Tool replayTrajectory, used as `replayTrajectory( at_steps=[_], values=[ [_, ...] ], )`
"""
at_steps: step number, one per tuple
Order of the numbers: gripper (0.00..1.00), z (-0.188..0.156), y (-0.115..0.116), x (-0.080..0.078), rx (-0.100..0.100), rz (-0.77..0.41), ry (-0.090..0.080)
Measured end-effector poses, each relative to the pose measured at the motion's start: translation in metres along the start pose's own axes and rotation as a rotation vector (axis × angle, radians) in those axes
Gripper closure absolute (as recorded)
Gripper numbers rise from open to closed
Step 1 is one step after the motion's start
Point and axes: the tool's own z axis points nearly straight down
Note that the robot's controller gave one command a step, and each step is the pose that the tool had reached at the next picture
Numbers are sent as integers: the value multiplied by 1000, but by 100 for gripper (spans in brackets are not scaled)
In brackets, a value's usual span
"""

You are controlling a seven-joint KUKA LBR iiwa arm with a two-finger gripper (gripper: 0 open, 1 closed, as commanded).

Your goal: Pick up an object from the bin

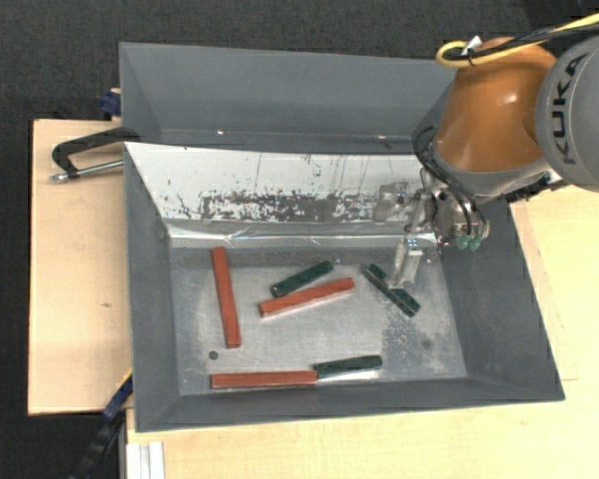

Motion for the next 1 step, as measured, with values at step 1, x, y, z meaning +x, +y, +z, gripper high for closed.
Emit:
replayTrajectory(
  at_steps=[1],
  values=[
    [0,45,42,2,0,-119,-2]
  ],
)
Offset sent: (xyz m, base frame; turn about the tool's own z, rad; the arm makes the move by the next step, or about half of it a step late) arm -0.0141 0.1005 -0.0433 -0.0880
